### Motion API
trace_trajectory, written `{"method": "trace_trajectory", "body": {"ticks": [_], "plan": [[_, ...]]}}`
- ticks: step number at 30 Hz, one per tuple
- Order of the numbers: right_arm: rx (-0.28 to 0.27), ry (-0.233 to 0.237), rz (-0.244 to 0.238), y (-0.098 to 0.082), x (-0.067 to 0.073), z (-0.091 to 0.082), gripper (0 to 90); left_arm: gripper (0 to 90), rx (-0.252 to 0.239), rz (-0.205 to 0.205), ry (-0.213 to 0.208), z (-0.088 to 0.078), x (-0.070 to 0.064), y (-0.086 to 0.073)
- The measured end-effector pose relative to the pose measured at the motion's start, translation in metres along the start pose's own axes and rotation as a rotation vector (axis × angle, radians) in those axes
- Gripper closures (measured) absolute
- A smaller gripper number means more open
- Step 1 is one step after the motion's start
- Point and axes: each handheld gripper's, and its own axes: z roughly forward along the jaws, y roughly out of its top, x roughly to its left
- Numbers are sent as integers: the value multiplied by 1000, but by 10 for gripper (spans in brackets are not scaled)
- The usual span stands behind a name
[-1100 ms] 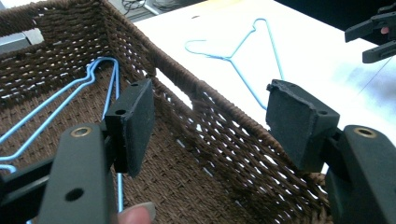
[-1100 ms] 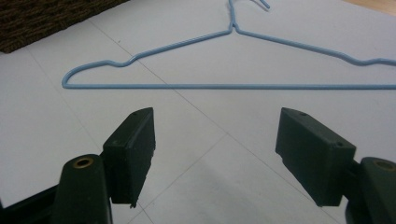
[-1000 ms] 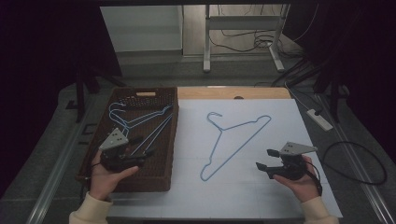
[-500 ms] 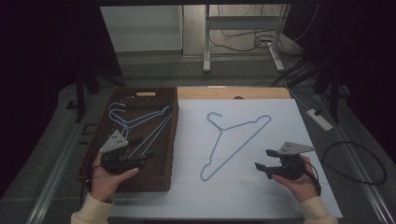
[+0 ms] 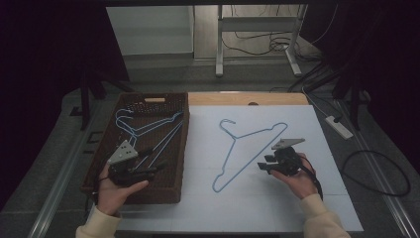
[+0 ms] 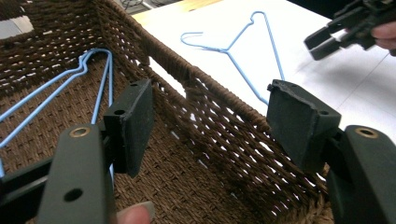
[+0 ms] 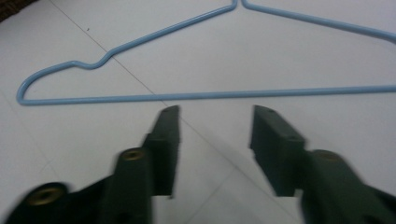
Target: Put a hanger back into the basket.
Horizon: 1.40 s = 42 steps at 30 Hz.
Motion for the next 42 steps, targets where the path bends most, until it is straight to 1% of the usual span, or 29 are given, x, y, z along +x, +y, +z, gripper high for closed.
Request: {"method": "trace_trajectory", "body": {"ticks": [2, 4, 5, 6, 9, 11, 13, 14, 17, 20, 21, 24, 29, 33, 36, 42], "plan": [[23, 14, 24, 7, -3, 7, 761, 324, 2, 3, -3, 0, -1, 0], [40, 15, 40, 14, -5, 14, 855, 324, -1, 5, -5, 0, -2, 0], [57, 19, 41, 17, -6, 18, 888, 324, -1, 7, -6, 0, -2, 1], [68, 16, 40, 20, -7, 22, 900, 324, 0, 9, -5, 0, -3, 1], [99, 25, 35, 27, -6, 32, 900, 324, -1, 8, -7, 0, -3, 0], [119, 22, 28, 31, -5, 38, 900, 324, -1, 7, -9, 1, -3, 0], [123, 31, 27, 34, -5, 43, 900, 324, 3, 8, -10, 1, -2, 0], [129, 28, 22, 36, -4, 45, 900, 324, 4, 7, -12, 2, -3, 0], [146, 39, 15, 40, -3, 52, 900, 324, 4, 8, -12, 1, -3, 0], [163, 58, -2, 42, 3, 59, 900, 324, 1, 8, -10, 1, -3, 0], [180, 62, -15, 42, 7, 61, 900, 324, 2, 7, -12, 0, -2, 0], [201, 64, -22, 40, 10, 64, 900, 324, 2, 6, -11, 0, -2, -1], [193, 77, 13, 36, 8, 62, 900, 324, 3, 10, -11, 0, -3, -1], [174, 66, 41, 27, 11, 55, 900, 325, 0, 9, -10, -1, -3, -1], [166, 67, 55, 19, 14, 49, 900, 325, 1, 9, -11, 0, -3, -1], [172, 87, 42, 3, 27, 35, 900, 325, 2, 13, -13, 0, -5, 0]]}}
